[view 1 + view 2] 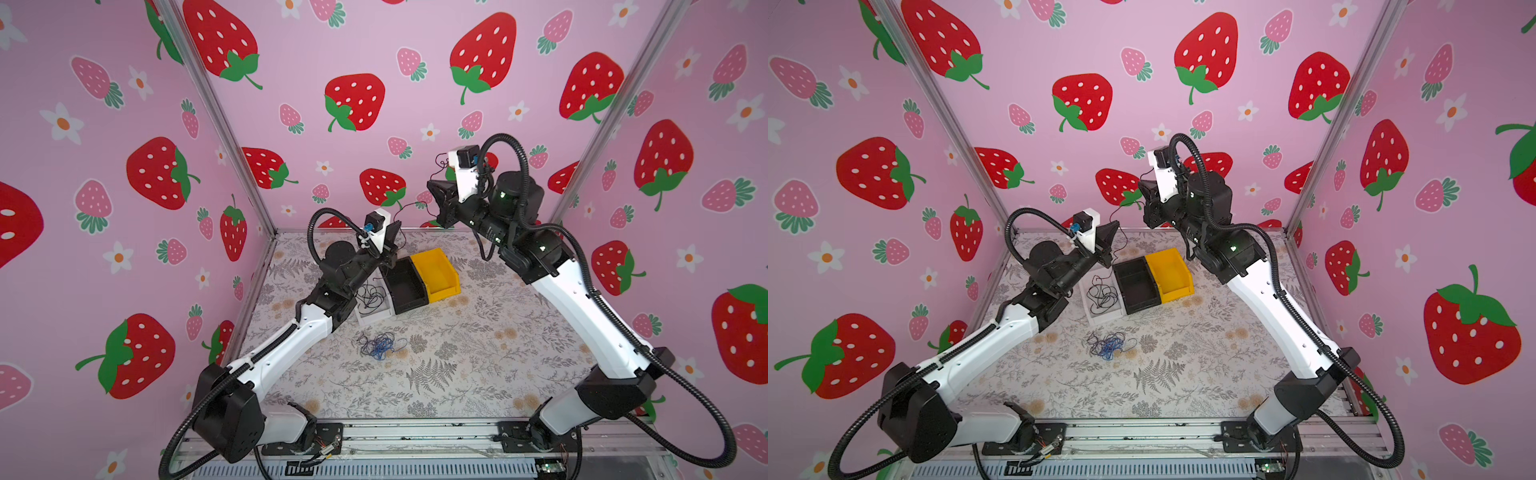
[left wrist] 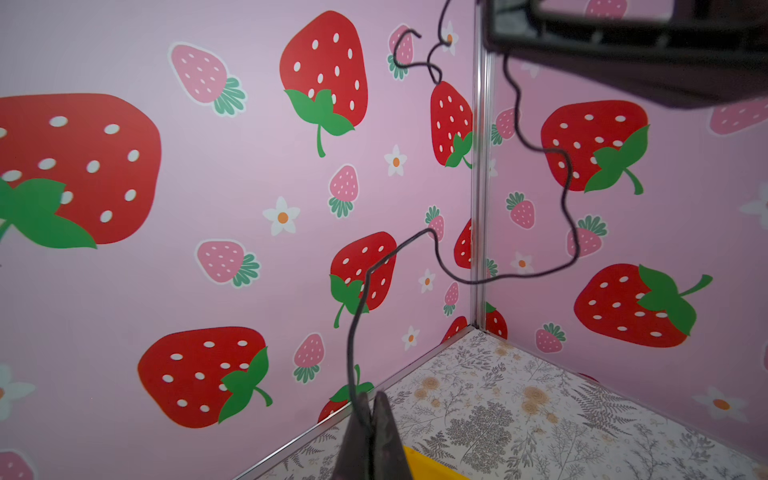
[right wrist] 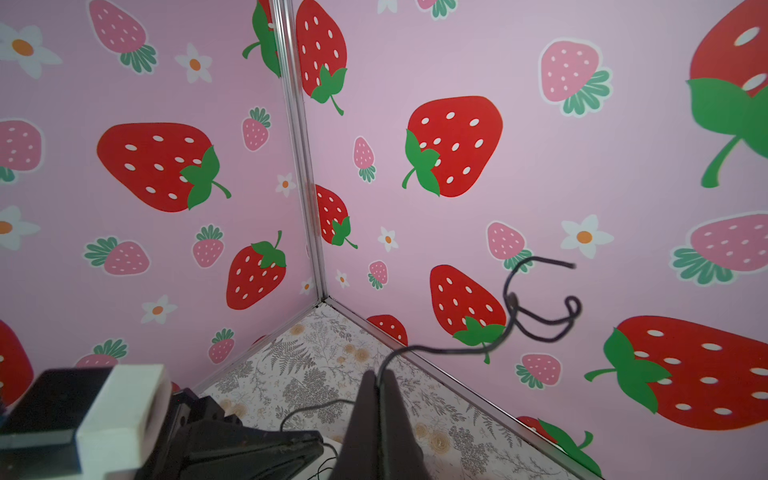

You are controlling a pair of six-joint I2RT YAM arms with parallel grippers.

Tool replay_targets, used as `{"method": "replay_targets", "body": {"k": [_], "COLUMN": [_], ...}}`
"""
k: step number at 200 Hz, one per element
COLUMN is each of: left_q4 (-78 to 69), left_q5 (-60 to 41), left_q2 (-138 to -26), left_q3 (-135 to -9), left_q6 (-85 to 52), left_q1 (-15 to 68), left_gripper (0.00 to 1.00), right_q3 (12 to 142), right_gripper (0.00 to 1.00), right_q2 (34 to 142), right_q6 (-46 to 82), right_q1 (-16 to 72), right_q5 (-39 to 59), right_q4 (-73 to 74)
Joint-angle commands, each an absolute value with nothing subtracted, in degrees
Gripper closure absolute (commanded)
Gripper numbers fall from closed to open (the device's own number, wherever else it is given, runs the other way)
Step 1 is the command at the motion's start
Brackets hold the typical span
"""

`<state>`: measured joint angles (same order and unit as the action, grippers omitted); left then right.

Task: Untangle the cables
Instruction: 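Lower the black cable with the right gripper into the white bin while left holds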

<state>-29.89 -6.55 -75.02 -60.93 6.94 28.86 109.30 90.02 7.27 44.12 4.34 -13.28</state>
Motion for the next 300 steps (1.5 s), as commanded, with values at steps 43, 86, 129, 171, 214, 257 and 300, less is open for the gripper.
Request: {"method": "replay_targets", "body": {"k": [43,86,129,171,214,257,300], "left_q4": [-20.6,-19.7,-23.1,-26.1,-25.4,-26.7,-21.8], "left_q5": [-6.5,-4.6,-2.8,-1.6,1.3,1.0,-1.0], "left_q2": [-72.1,-72.8,-75.7,-79.5,-81.6,-82.3,-84.2], "left_q3": [-55.2,-52.7,-47.6,-44.3,-44.5,-47.9,-54.7], "left_q6": [10.3,11.3,9.1,7.8,8.9,9.1,11.7], "left_q1": [23.7,23.3,21.4,19.5,17.9,16.0,15.3], "left_gripper": [1.00,1.00,1.00,1.00,1.00,1.00,1.00], "right_q3": [100.0,96.3,96.1,95.4,94.5,96.6,98.1], "right_gripper": [1.00,1.00,1.00,1.00,1.00,1.00,1.00], "right_q2": [94.2,95.7,99.8,102.9,106.0,108.2,109.0], "right_q6": [11.3,11.3,12.0,11.5,11.9,12.7,12.7], "right_q1": [44.3,44.3,44.3,44.3,44.3,44.2,44.3], "right_q5": [13.4,12.7,14.6,15.2,16.3,17.1,17.8], "right_q4": [-5.3,-3.1,-2.6,-3.2,-3.6,-3.9,-4.3]}}
